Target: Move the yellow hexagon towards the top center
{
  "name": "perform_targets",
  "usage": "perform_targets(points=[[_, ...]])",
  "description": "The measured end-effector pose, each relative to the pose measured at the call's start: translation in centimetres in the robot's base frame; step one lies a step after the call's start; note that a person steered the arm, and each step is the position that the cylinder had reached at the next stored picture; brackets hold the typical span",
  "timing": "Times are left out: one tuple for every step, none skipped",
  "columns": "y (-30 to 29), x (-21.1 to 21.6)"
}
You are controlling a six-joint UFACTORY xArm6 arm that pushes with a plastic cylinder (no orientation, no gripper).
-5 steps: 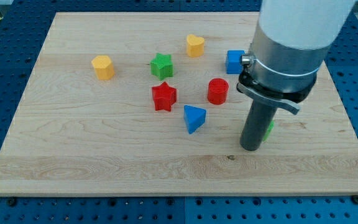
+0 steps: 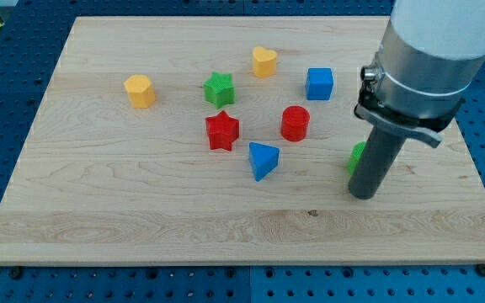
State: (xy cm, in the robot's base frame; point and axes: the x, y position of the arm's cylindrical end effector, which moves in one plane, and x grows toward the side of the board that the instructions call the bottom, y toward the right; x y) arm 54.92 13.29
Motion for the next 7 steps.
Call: perform_targets(points=[[-4.8, 3.3], [-12.5, 5.7], [-21.1, 4.6], [-27.4, 0.1], [-29.6, -6.7], [-29.6, -13.5], [-29.6, -20.0]])
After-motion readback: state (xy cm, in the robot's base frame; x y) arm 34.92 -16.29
